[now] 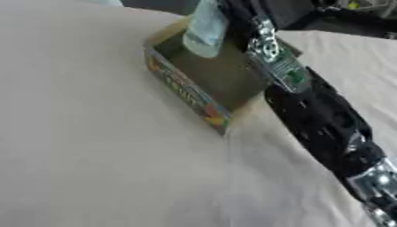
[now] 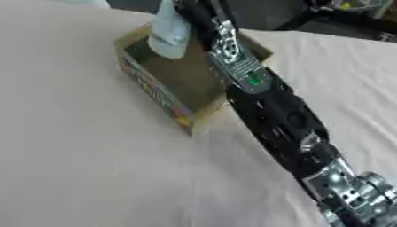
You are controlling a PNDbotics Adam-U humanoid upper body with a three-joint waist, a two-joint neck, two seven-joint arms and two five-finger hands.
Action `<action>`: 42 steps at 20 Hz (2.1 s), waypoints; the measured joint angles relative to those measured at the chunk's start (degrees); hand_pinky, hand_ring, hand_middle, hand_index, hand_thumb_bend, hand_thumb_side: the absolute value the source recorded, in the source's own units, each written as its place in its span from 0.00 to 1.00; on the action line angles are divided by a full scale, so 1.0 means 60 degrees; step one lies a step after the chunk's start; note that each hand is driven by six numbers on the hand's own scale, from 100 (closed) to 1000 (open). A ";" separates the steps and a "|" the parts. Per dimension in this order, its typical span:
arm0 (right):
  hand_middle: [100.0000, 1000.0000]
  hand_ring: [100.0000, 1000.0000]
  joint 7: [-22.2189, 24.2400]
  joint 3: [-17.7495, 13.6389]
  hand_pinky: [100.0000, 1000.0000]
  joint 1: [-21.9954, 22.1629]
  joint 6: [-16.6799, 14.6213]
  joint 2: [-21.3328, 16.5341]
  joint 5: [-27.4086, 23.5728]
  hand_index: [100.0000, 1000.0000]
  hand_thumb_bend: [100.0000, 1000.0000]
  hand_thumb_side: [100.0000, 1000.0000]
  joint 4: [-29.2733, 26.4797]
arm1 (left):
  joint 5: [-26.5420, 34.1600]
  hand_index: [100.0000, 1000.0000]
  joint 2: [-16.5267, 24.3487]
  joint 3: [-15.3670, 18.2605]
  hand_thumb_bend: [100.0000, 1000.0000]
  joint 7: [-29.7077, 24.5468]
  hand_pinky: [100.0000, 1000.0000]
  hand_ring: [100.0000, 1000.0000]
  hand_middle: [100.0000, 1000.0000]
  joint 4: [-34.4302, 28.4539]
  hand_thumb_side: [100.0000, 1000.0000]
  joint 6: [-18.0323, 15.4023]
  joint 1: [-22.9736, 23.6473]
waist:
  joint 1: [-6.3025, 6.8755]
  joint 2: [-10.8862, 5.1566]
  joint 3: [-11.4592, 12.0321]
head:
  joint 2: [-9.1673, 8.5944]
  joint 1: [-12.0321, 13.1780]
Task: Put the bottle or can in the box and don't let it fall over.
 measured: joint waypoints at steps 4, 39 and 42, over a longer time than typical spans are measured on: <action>0.84 1.00 0.0503 0.0007 1.00 0.0037 0.0035 0.0109 0.0653 1.00 0.00 0.41 0.0053 | -0.0039 0.68 -0.0005 0.0002 0.00 -0.0004 1.00 1.00 0.98 0.0000 0.71 0.0054 0.0001 | -0.0028 0.0000 -0.0137 | 0.0004 0.0098; 1.00 1.00 0.6529 -0.0782 1.00 0.1604 0.3026 -0.0818 0.5335 1.00 0.00 0.11 -0.3374 | -0.0206 0.67 -0.0006 0.0236 0.00 0.0190 1.00 1.00 0.98 0.0000 0.70 0.0136 0.0424 | 0.0154 -0.0356 -0.1013 | 0.0124 0.0853; 1.00 1.00 0.6564 -0.0849 1.00 0.1772 0.3106 -0.0934 0.5230 1.00 0.00 0.11 -0.3621 | -0.0211 0.67 -0.0006 0.0241 0.00 0.0212 1.00 1.00 0.98 0.0000 0.71 0.0133 0.0451 | 0.0157 -0.0363 -0.1078 | 0.0125 0.0911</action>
